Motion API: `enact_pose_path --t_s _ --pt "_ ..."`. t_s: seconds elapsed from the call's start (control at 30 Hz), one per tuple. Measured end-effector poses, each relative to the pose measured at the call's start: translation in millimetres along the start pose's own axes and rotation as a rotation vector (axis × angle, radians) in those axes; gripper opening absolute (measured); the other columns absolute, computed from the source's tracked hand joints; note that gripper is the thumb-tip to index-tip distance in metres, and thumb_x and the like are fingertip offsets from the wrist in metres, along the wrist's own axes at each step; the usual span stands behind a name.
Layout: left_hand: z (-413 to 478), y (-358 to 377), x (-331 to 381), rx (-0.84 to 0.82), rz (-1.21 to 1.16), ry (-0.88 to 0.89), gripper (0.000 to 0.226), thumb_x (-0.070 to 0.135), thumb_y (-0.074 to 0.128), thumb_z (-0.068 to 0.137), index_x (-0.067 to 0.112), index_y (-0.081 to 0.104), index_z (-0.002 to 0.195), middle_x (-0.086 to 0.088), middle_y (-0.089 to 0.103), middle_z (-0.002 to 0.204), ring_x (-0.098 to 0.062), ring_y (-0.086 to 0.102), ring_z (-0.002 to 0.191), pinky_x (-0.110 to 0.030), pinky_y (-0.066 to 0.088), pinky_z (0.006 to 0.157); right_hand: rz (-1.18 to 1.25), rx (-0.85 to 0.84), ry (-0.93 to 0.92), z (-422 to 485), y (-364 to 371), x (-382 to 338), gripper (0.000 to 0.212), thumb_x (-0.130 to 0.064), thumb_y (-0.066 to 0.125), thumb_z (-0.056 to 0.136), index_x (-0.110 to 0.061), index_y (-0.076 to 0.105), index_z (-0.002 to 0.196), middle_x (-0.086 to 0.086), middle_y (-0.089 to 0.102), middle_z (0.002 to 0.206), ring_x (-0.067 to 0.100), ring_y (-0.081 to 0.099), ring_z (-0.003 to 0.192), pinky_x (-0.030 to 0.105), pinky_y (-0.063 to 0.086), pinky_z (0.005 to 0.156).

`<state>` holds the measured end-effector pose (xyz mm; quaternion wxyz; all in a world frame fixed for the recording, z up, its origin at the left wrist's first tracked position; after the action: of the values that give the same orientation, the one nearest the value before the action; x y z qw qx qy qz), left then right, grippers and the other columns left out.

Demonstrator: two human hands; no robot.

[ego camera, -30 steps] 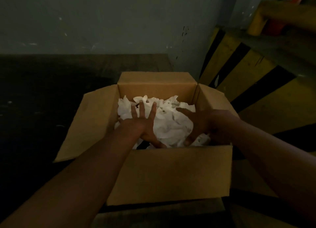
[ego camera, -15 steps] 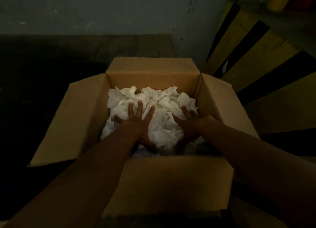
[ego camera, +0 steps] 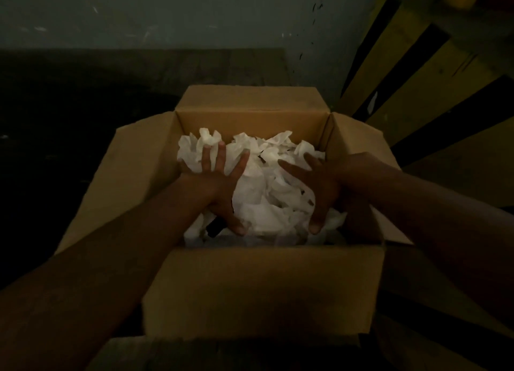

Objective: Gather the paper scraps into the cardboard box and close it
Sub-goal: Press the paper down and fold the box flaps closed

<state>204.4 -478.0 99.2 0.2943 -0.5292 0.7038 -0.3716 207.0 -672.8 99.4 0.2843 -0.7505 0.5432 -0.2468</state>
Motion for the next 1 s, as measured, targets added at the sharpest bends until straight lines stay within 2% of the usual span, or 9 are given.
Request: enact_pose_path --t_s 0.1,0.17,0.3,0.37,0.53,0.63,0.73,0.83,1.0 --pt "-8 10 -18 0.046 0.142 -0.009 0.156 0.068 0.081 0.044 0.040 -0.051 0.122 -0.009 -0.056 0.134 -0.040 -0.044 0.127 -0.073 -0.007 0.104 -0.139 0.046 0.019 -7 16 -4 0.147 -0.060 0.085 0.050 -0.050 -0.038 0.132 0.006 -0.037 0.151 0.036 -0.019 0.143 0.054 0.005 0.116" --pt "-8 27 -26 0.091 0.215 -0.024 0.150 0.063 0.080 0.054 0.037 -0.051 0.122 -0.014 -0.049 0.140 -0.041 -0.038 0.132 -0.069 -0.004 0.107 -0.221 0.114 0.012 -7 31 -12 0.132 -0.053 0.078 0.069 -0.043 -0.033 0.138 0.011 -0.034 0.153 0.036 -0.016 0.144 0.052 0.003 0.116" --pt "-3 40 -27 0.110 0.150 -0.033 0.137 0.051 0.075 0.071 0.035 -0.050 0.123 -0.017 -0.046 0.142 -0.040 -0.037 0.132 -0.064 -0.004 0.110 -0.249 0.104 0.009 -4 52 -19 0.104 -0.046 0.061 0.087 -0.032 -0.023 0.146 0.014 -0.032 0.153 0.038 -0.018 0.144 0.051 -0.003 0.116" --pt "-5 36 -28 0.090 0.134 -0.017 0.141 0.057 0.077 0.065 0.035 -0.049 0.125 -0.017 -0.048 0.140 -0.040 -0.039 0.131 -0.063 -0.007 0.110 -0.200 0.084 0.015 -4 50 -19 0.106 -0.045 0.063 0.086 -0.034 -0.024 0.146 0.012 -0.033 0.153 0.037 -0.018 0.144 0.051 0.000 0.116" --pt "-23 12 -26 0.059 0.061 0.029 0.147 0.077 0.072 0.050 0.038 -0.051 0.121 -0.011 -0.051 0.139 -0.036 -0.037 0.132 -0.060 -0.008 0.112 -0.128 0.077 0.076 -17 17 -10 0.143 -0.049 0.084 0.061 -0.040 -0.038 0.136 0.009 -0.030 0.154 0.038 -0.008 0.145 0.054 0.015 0.116" --pt "-30 -12 -30 0.092 -0.136 0.020 0.128 0.084 0.054 0.060 0.040 -0.044 0.130 -0.008 -0.046 0.144 -0.033 -0.033 0.137 -0.058 -0.007 0.113 -0.011 0.107 0.065 -29 -16 -11 0.135 -0.053 0.078 0.069 -0.031 -0.034 0.141 0.010 -0.027 0.156 0.037 -0.006 0.146 0.051 0.014 0.117" --pt "-27 -18 -28 0.156 -0.225 0.023 0.097 0.085 0.029 0.073 0.046 -0.036 0.133 -0.003 -0.042 0.147 -0.029 -0.030 0.139 -0.058 -0.008 0.112 0.153 0.191 0.005 -24 -30 -30 0.125 -0.073 0.062 0.071 -0.033 -0.035 0.140 0.007 -0.031 0.154 0.035 -0.015 0.145 0.053 0.006 0.118" --pt "-20 18 -18 0.091 -0.096 0.016 0.093 0.086 0.025 0.074 0.047 -0.034 0.135 -0.003 -0.046 0.144 -0.033 -0.034 0.136 -0.062 -0.011 0.109 0.153 0.175 -0.016 2 9 -55 0.118 -0.084 0.048 0.070 -0.038 -0.037 0.137 0.005 -0.038 0.151 0.037 -0.024 0.142 0.060 -0.002 0.115" --pt "-6 44 -18 0.027 -0.118 -0.028 0.096 0.088 0.024 0.072 0.045 -0.032 0.136 -0.006 -0.049 0.141 -0.037 -0.038 0.133 -0.062 -0.014 0.108 0.156 0.115 0.038 29 47 -55 0.117 -0.091 0.040 0.066 -0.038 -0.035 0.138 0.006 -0.036 0.152 0.040 -0.024 0.141 0.062 -0.003 0.113"
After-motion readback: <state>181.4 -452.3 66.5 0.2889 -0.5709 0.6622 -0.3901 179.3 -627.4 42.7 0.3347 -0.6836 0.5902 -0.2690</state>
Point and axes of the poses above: each hand's wrist, its own z-axis towards the middle knuckle, its own y-axis out of the palm, x = y × z, the point moved 10 cm from there along z, towards the middle knuckle
